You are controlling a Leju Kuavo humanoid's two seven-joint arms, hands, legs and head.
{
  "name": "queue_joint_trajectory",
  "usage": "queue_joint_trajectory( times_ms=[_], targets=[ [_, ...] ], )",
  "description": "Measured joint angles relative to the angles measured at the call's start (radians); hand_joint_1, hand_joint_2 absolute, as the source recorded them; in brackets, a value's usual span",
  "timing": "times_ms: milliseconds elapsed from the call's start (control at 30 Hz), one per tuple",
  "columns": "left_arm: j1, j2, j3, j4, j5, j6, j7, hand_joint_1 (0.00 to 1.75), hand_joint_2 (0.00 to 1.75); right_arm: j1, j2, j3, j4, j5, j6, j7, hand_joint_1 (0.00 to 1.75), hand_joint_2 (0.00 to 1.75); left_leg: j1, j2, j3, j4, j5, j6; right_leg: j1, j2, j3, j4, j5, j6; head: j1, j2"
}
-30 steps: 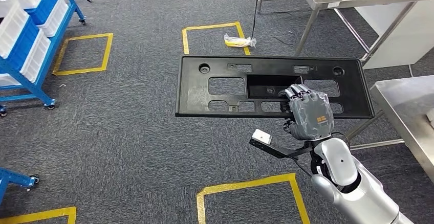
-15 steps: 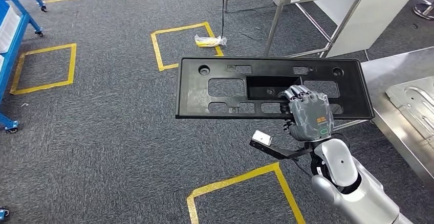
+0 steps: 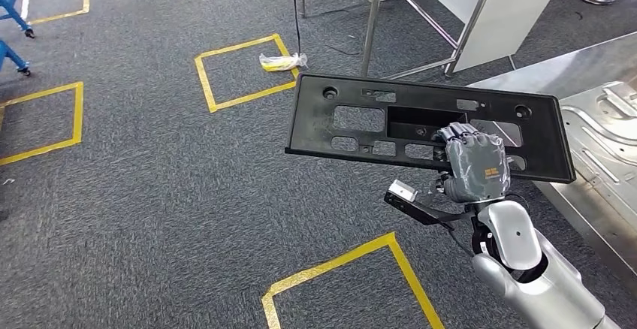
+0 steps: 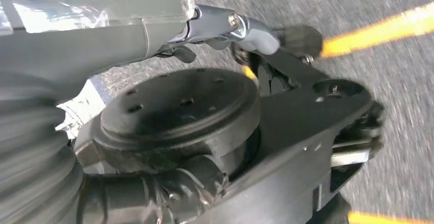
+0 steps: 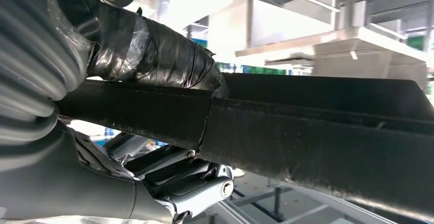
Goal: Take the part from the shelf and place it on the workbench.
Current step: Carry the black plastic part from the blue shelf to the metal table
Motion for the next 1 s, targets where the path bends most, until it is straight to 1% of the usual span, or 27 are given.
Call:
queue_joint_trajectory(
  times_ms=[33,67,100,133,167,200,233,267,300,333,367,400,433,467,500,533,567,600,667,700,733,800,833,867,933,967,1000],
  targets=[
    [-0.001,-0.001,0.001,0.003,0.000,0.000,-0.001,0.00,1.75,0.004,-0.002,-0.003,0.000,-0.001,0.000,-0.002,1.75,1.75,0.000,-0.002,-0.001,-0.004,0.019,0.003,0.002,0.013,0.001,0.001,0.000,0.000,0.000,0.000],
    [-0.003,-0.002,0.002,0.006,0.000,0.001,0.000,0.00,1.75,0.007,-0.002,-0.006,0.000,-0.001,0.000,-0.004,1.75,1.75,0.000,-0.008,0.016,-0.050,0.055,0.008,0.003,0.027,0.002,0.002,0.000,-0.001,0.000,0.000],
    [-0.004,-0.002,0.003,0.009,0.000,0.000,0.000,0.00,1.75,0.009,-0.003,-0.009,0.000,-0.001,0.000,-0.005,1.75,1.75,0.000,-0.026,0.044,-0.121,0.098,0.014,0.003,0.041,0.002,0.003,-0.001,0.000,0.000,0.000],
    [-0.004,-0.003,0.003,0.014,-0.001,0.000,0.000,0.00,1.75,0.010,-0.004,-0.012,0.000,0.000,0.001,-0.005,1.75,1.75,0.001,-0.055,0.073,-0.190,0.129,0.019,0.003,0.054,0.001,0.005,-0.001,0.001,0.000,0.000],
    [-0.004,-0.003,0.003,0.019,-0.003,-0.002,0.000,0.00,1.75,0.011,-0.003,-0.014,0.000,0.001,0.001,-0.005,1.75,1.75,0.001,-0.080,0.096,-0.245,0.147,0.022,0.002,0.067,-0.003,0.006,0.000,0.005,0.000,0.000],
    [-0.005,-0.004,0.003,0.024,-0.005,-0.003,0.000,0.00,1.75,0.013,-0.003,-0.017,0.000,0.003,0.001,-0.005,1.75,1.75,0.001,-0.097,0.108,-0.274,0.151,0.023,-0.001,0.080,-0.008,0.006,0.003,0.010,0.000,0.000],
    [-0.007,-0.005,0.003,0.028,-0.007,-0.005,0.000,0.00,1.75,0.015,-0.003,-0.019,0.000,0.006,0.002,-0.005,1.75,1.75,-0.001,-0.101,0.112,-0.283,0.149,0.024,-0.005,0.093,-0.013,0.005,0.006,0.017,0.000,0.000],
    [-0.010,-0.007,0.003,0.030,-0.009,-0.007,-0.001,0.00,1.75,0.017,-0.004,-0.021,0.000,0.008,0.002,-0.006,1.75,1.75,-0.001,-0.089,0.116,-0.291,0.150,0.026,-0.007,0.106,-0.016,0.001,0.011,0.025,0.000,0.000],
    [-0.013,-0.010,0.003,0.032,-0.010,-0.009,-0.003,0.00,1.75,0.020,-0.005,-0.023,0.000,0.010,0.001,-0.006,1.75,1.75,-0.001,-0.075,0.119,-0.299,0.155,0.031,-0.008,0.101,-0.018,0.001,0.012,0.031,0.000,0.000],
    [-0.015,-0.012,0.003,0.034,-0.010,-0.010,-0.005,0.00,1.75,0.020,-0.006,-0.027,0.000,0.011,0.001,-0.007,1.75,1.75,0.001,-0.061,0.124,-0.308,0.160,0.037,-0.006,0.078,-0.023,0.010,0.004,0.035,0.000,0.000],
    [-0.016,-0.014,0.003,0.036,-0.010,-0.010,-0.008,0.00,1.75,0.020,-0.008,-0.033,0.000,0.012,0.001,-0.007,1.75,1.75,0.002,-0.047,0.129,-0.318,0.165,0.043,-0.003,0.044,-0.036,0.038,-0.014,0.039,0.001,0.000],
    [-0.016,-0.016,0.002,0.039,-0.010,-0.011,-0.010,0.00,1.75,0.019,-0.009,-0.040,0.000,0.013,0.001,-0.008,1.75,1.75,0.002,-0.033,0.132,-0.323,0.167,0.046,-0.002,0.005,-0.059,0.087,-0.043,0.041,0.001,0.000],
    [-0.016,-0.017,0.002,0.042,-0.010,-0.011,-0.012,0.00,1.75,0.018,-0.009,-0.046,0.000,0.013,0.001,-0.008,1.75,1.75,0.000,-0.019,0.133,-0.325,0.166,0.048,-0.001,-0.021,-0.089,0.149,-0.074,0.045,0.002,0.000],
    [-0.016,-0.018,0.002,0.045,-0.010,-0.011,-0.013,0.00,1.75,0.018,-0.009,-0.050,0.000,0.014,0.001,-0.008,1.75,1.75,0.000,-0.004,0.133,-0.324,0.165,0.049,-0.003,-0.031,-0.119,0.211,-0.099,0.049,0.001,0.000],
    [-0.016,-0.019,0.002,0.047,-0.010,-0.011,-0.014,0.00,1.75,0.019,-0.009,-0.052,0.000,0.014,0.001,-0.009,1.75,1.75,-0.001,0.010,0.133,-0.324,0.163,0.049,-0.006,-0.035,-0.138,0.251,-0.109,0.053,0.001,0.000],
    [-0.016,-0.020,0.002,0.049,-0.010,-0.011,-0.014,0.00,1.75,0.019,-0.009,-0.054,0.000,0.014,0.001,-0.009,1.75,1.75,0.000,0.024,0.134,-0.323,0.161,0.048,-0.009,-0.038,-0.140,0.255,-0.100,0.057,0.001,0.000],
    [-0.017,-0.021,0.002,0.050,-0.010,-0.011,-0.014,0.00,1.75,0.020,-0.009,-0.057,0.000,0.014,0.001,-0.010,1.75,1.75,0.000,0.038,0.136,-0.322,0.158,0.046,-0.011,-0.043,-0.120,0.219,-0.074,0.060,0.001,0.000],
    [-0.018,-0.023,0.002,0.050,-0.010,-0.011,-0.014,0.00,1.75,0.020,-0.009,-0.059,0.000,0.014,0.001,-0.011,1.75,1.75,0.000,0.050,0.138,-0.319,0.154,0.043,-0.013,-0.055,-0.083,0.152,-0.039,0.062,0.001,0.000],
    [-0.019,-0.025,0.002,0.052,-0.010,-0.012,-0.014,0.00,1.75,0.019,-0.009,-0.066,0.000,0.014,0.001,-0.012,1.75,1.75,-0.003,0.071,0.143,-0.312,0.143,0.033,-0.008,-0.088,-0.018,0.032,0.002,0.057,0.001,0.000],
    [-0.020,-0.026,0.002,0.053,-0.010,-0.012,-0.014,0.00,1.75,0.018,-0.009,-0.068,-0.001,0.014,0.001,-0.012,1.75,1.75,-0.006,0.079,0.145,-0.309,0.138,0.027,-0.005,-0.096,-0.004,0.003,0.006,0.051,0.001,0.000],
    [-0.022,-0.026,0.002,0.054,-0.009,-0.012,-0.014,0.00,1.75,0.018,-0.009,-0.069,-0.001,0.014,0.001,-0.012,1.75,1.75,-0.008,0.087,0.147,-0.308,0.135,0.022,0.000,-0.096,-0.003,-0.001,0.002,0.044,0.001,0.000],
    [-0.024,-0.026,0.002,0.055,-0.005,-0.013,-0.014,0.00,1.75,0.018,-0.009,-0.070,-0.001,0.015,0.001,-0.012,1.75,1.75,-0.007,0.098,0.152,-0.307,0.127,0.011,-0.001,-0.074,-0.004,-0.002,0.003,0.032,0.001,0.000],
    [-0.025,-0.026,0.002,0.055,-0.003,-0.013,-0.014,0.00,1.75,0.017,-0.009,-0.070,-0.001,0.017,0.002,-0.013,1.75,1.75,-0.005,0.087,0.150,-0.296,0.116,0.006,-0.003,-0.065,-0.002,-0.003,0.003,0.025,0.001,0.000],
    [-0.025,-0.027,0.002,0.056,0.000,-0.014,-0.014,0.00,1.75,0.014,-0.007,-0.069,-0.001,0.023,0.003,-0.013,1.75,1.75,-0.002,0.067,0.139,-0.266,0.096,0.003,-0.005,-0.055,-0.001,-0.005,0.004,0.018,0.001,0.000],
    [-0.025,-0.028,0.002,0.058,0.003,-0.015,-0.014,0.00,1.75,0.005,0.002,-0.065,-0.001,0.038,0.011,-0.015,1.75,1.75,0.001,0.018,0.084,-0.151,0.036,-0.001,-0.006,-0.037,0.000,-0.006,0.004,0.008,0.001,0.000],
    [-0.025,-0.029,0.002,0.060,0.004,-0.015,-0.014,0.00,1.75,0.000,0.010,-0.062,0.000,0.046,0.016,-0.017,1.75,1.75,0.001,0.006,0.048,-0.082,0.010,-0.001,-0.004,-0.027,0.000,-0.006,0.003,0.006,0.001,0.000],
    [-0.026,-0.031,0.002,0.062,0.006,-0.015,-0.014,0.00,1.75,-0.003,0.017,-0.058,0.001,0.053,0.020,-0.018,1.75,1.75,0.000,0.001,0.019,-0.032,-0.001,0.000,-0.002,-0.015,0.001,-0.005,0.003,0.004,0.001,0.000]
  ],
)
